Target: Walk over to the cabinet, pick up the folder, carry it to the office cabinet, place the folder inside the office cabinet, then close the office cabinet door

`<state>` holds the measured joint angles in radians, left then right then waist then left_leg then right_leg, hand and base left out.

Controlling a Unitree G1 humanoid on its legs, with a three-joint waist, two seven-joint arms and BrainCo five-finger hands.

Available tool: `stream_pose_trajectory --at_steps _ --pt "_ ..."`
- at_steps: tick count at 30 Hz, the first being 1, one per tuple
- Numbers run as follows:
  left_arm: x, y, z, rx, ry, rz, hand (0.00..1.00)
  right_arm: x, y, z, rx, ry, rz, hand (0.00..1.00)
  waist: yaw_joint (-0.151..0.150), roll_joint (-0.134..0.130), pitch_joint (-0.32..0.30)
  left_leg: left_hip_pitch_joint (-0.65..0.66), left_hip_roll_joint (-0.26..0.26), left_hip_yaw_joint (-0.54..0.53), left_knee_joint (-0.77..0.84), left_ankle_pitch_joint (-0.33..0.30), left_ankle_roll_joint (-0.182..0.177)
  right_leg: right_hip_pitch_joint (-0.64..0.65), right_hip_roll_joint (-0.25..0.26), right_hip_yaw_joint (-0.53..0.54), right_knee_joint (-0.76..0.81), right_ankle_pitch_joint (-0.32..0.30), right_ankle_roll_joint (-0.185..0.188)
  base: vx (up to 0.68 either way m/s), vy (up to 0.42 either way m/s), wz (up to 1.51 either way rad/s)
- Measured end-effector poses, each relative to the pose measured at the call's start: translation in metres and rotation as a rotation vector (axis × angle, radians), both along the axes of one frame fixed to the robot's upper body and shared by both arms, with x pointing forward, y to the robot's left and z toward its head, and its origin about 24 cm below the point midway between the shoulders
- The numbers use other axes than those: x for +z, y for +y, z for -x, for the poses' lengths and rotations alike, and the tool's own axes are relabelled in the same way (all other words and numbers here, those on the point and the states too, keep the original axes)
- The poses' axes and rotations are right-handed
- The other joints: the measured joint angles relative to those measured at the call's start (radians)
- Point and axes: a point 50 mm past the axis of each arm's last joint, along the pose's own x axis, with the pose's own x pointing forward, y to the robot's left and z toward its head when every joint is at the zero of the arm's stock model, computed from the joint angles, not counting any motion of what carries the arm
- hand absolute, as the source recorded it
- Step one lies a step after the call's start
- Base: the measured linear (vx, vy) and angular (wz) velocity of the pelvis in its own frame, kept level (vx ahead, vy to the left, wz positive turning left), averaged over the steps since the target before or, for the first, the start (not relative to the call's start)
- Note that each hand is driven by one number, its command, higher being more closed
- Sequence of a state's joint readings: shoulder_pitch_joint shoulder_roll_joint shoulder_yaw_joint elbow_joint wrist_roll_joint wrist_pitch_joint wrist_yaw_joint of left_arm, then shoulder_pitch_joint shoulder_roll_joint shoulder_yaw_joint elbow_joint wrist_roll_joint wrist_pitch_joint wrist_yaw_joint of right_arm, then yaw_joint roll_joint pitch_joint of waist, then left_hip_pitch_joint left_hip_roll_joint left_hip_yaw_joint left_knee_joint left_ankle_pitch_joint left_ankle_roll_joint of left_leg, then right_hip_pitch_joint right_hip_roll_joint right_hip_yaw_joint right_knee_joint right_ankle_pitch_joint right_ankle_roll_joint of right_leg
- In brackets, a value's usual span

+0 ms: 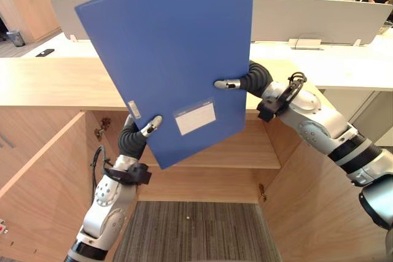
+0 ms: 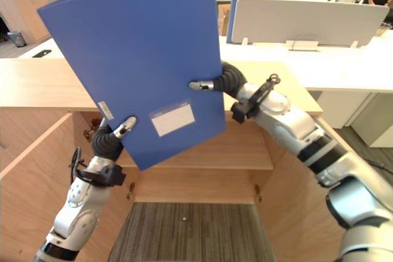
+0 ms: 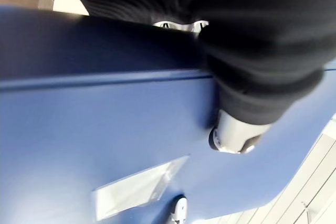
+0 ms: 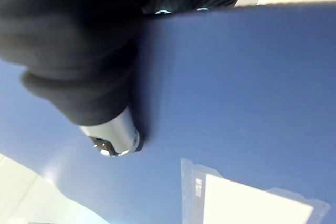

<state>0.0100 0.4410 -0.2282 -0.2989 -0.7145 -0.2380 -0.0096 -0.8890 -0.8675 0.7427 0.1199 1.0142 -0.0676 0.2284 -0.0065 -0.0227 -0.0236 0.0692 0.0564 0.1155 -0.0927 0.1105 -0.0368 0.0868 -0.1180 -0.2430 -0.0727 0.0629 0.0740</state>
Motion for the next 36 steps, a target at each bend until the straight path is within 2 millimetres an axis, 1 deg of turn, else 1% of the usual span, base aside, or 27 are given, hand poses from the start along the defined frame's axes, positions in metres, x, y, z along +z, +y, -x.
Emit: stream_pose_trajectory --at_steps 2,4,7,8,10,12,13,15,17,18,20,21,22,23,24,25,27,28,30,31,33,34,36 --pt "-0.002 0.000 0.000 -0.032 0.011 0.006 0.00 -0.006 -0.004 0.001 -0.007 0.021 0.006 1.00 0.001 0.000 0.000 0.000 0.000 0.000 0.000 0.000 -0.001 0.000 0.000 0.000 0.000 0.000 0.000 0.00 0.000 0.00" --pt "-0.009 0.000 0.000 -0.062 0.040 -0.016 0.00 -0.012 -0.007 0.002 -0.012 0.040 0.019 1.00 0.001 0.000 -0.001 0.000 0.000 0.001 0.000 -0.001 -0.002 0.000 0.000 0.000 0.000 0.000 0.000 0.00 0.000 0.00" --pt "-0.032 -0.007 0.002 -0.187 0.145 -0.058 0.00 -0.012 -0.013 0.004 -0.001 0.032 0.075 1.00 -0.002 0.000 -0.002 0.000 0.000 0.002 0.000 -0.003 -0.004 0.000 0.000 0.001 0.001 0.001 0.000 0.00 0.000 0.00" --pt "-0.043 -0.012 0.006 -0.262 0.201 -0.107 0.00 -0.010 -0.015 0.007 0.008 0.014 0.115 1.00 -0.003 -0.001 -0.002 0.001 0.000 0.003 0.000 -0.004 -0.005 -0.001 0.000 0.002 0.001 0.001 0.000 0.00 0.000 0.00" --pt "-0.057 -0.015 0.014 -0.349 0.262 -0.168 0.00 -0.009 -0.014 0.011 0.044 -0.002 0.165 1.00 -0.007 -0.001 -0.002 0.001 0.002 0.006 0.000 -0.005 -0.007 -0.002 0.002 0.006 0.001 0.001 -0.001 0.01 0.007 -0.04" --pt "-0.066 -0.012 0.018 -0.384 0.290 -0.189 0.00 -0.012 -0.011 0.018 0.064 -0.023 0.186 1.00 -0.013 -0.002 -0.002 0.002 0.003 0.007 0.000 -0.005 -0.007 -0.002 0.003 0.007 0.001 0.001 -0.001 0.01 0.002 -0.04" --pt "-0.076 -0.010 0.022 -0.384 0.312 -0.230 0.00 -0.011 -0.006 0.023 0.082 -0.066 0.223 1.00 -0.020 -0.001 -0.002 0.003 0.004 0.010 0.000 -0.006 -0.008 -0.004 0.004 0.011 0.001 0.001 -0.001 0.00 0.004 -0.09" --pt "-0.100 -0.007 0.030 -0.375 0.384 -0.308 0.00 -0.003 0.001 0.034 0.104 -0.189 0.290 1.00 -0.029 -0.002 -0.003 0.003 0.007 0.020 0.000 -0.007 -0.010 -0.012 0.007 0.024 0.005 0.001 -0.001 -0.01 0.007 -0.16" --pt "-0.149 0.002 0.044 -0.327 0.589 -0.394 0.00 0.022 0.004 0.057 0.106 -0.417 0.279 1.00 -0.027 -0.004 -0.003 0.002 0.011 0.037 0.000 -0.008 -0.011 -0.022 0.010 0.033 0.007 0.000 0.000 -0.02 0.004 -0.19" --pt "-0.162 0.006 0.049 -0.311 0.650 -0.411 0.00 0.028 0.004 0.063 0.103 -0.478 0.262 1.00 -0.028 -0.005 -0.004 0.002 0.012 0.038 0.000 -0.008 -0.011 -0.023 0.010 0.034 0.007 -0.001 0.002 -0.02 -0.001 -0.12" --pt "-0.201 0.020 0.071 -0.241 0.853 -0.430 0.00 0.046 0.003 0.081 0.054 -0.677 0.204 1.00 -0.035 -0.010 -0.009 0.002 0.019 0.050 0.000 -0.010 -0.012 -0.030 0.012 0.048 0.007 -0.003 0.003 -0.02 0.000 -0.15" --pt "-0.215 0.025 0.080 -0.215 0.928 -0.439 0.00 0.048 0.002 0.086 0.032 -0.739 0.202 1.00 -0.035 -0.013 -0.012 0.002 0.022 0.052 0.000 -0.011 -0.013 -0.030 0.012 0.054 0.007 -0.003 0.003 -0.02 0.001 -0.13" --pt "-0.231 0.030 0.093 -0.180 1.026 -0.442 0.00 0.043 0.004 0.090 0.017 -0.785 0.224 1.00 -0.037 -0.019 -0.019 0.003 0.025 0.053 0.000 -0.011 -0.013 -0.030 0.014 0.055 0.006 -0.003 0.003 -0.02 -0.001 -0.05" --pt "-0.241 0.034 0.103 -0.153 1.093 -0.441 0.00 0.035 0.005 0.092 0.013 -0.791 0.252 1.00 -0.036 -0.025 -0.023 0.003 0.028 0.053 0.000 -0.011 -0.013 -0.029 0.015 0.055 0.006 -0.003 0.002 0.00 0.000 0.00" --pt "-0.254 0.040 0.118 -0.109 1.190 -0.424 0.00 0.021 0.006 0.093 0.015 -0.774 0.292 1.00 -0.035 -0.034 -0.027 0.003 0.029 0.053 0.000 -0.011 -0.013 -0.030 0.017 0.055 0.006 -0.003 0.002 0.00 0.000 0.00" --pt "-0.260 0.044 0.126 -0.083 1.240 -0.421 0.00 0.013 0.007 0.094 0.017 -0.758 0.315 1.00 -0.035 -0.038 -0.029 0.003 0.030 0.053 0.000 -0.011 -0.013 -0.030 0.017 0.056 0.006 -0.003 0.002 0.00 0.000 0.00" --pt "-0.276 0.058 0.157 0.029 1.414 -0.394 0.00 -0.024 0.011 0.097 0.042 -0.697 0.452 1.00 -0.035 -0.051 -0.031 0.004 0.030 0.057 0.000 -0.011 -0.014 -0.030 0.017 0.061 0.006 -0.003 0.001 0.00 0.000 0.00" --pt "-0.276 0.063 0.160 0.072 1.433 -0.380 0.00 -0.034 0.012 0.098 0.054 -0.675 0.487 1.00 -0.035 -0.055 -0.028 0.004 0.030 0.057 0.000 -0.011 -0.014 -0.030 0.017 0.061 0.007 -0.003 0.001 -0.03 0.016 -0.04" --pt "-0.279 0.077 0.173 0.157 1.501 -0.403 0.00 -0.075 0.014 0.098 0.107 -0.576 0.623 1.00 -0.031 -0.060 -0.025 0.010 0.028 0.065 0.000 -0.011 -0.013 -0.031 0.016 0.072 0.008 0.000 -0.001 -0.03 0.017 -0.10" --pt "-0.279 0.079 0.177 0.175 1.517 -0.411 0.00 -0.085 0.013 0.098 0.120 -0.551 0.657 1.00 -0.030 -0.060 -0.024 0.012 0.028 0.066 0.000 -0.012 -0.013 -0.030 0.016 0.075 0.008 0.000 -0.001 -0.03 0.018 -0.13" --pt "-0.282 0.084 0.190 0.223 1.583 -0.444 0.00 -0.121 0.008 0.100 0.164 -0.468 0.791 1.00 -0.029 -0.063 -0.019 0.018 0.028 0.072 0.000 -0.017 -0.018 -0.029 0.015 0.081 0.008 -0.002 -0.004 -0.03 0.019 -0.08" --pt "-0.283 0.085 0.193 0.232 1.598 -0.450 0.00 -0.129 0.007 0.101 0.180 -0.450 0.828 1.00 -0.029 -0.062 -0.018 0.018 0.027 0.072 0.000 -0.018 -0.018 -0.029 0.016 0.081 0.008 -0.003 -0.005 0.00 0.000 0.00" --pt "-0.284 0.087 0.198 0.245 1.628 -0.472 0.00 -0.162 -0.002 0.103 0.226 -0.377 0.966 1.00 -0.028 -0.062 -0.013 0.018 0.026 0.071 0.000 -0.019 -0.017 -0.026 0.015 0.080 0.006 -0.003 -0.005 0.00 0.000 0.00"
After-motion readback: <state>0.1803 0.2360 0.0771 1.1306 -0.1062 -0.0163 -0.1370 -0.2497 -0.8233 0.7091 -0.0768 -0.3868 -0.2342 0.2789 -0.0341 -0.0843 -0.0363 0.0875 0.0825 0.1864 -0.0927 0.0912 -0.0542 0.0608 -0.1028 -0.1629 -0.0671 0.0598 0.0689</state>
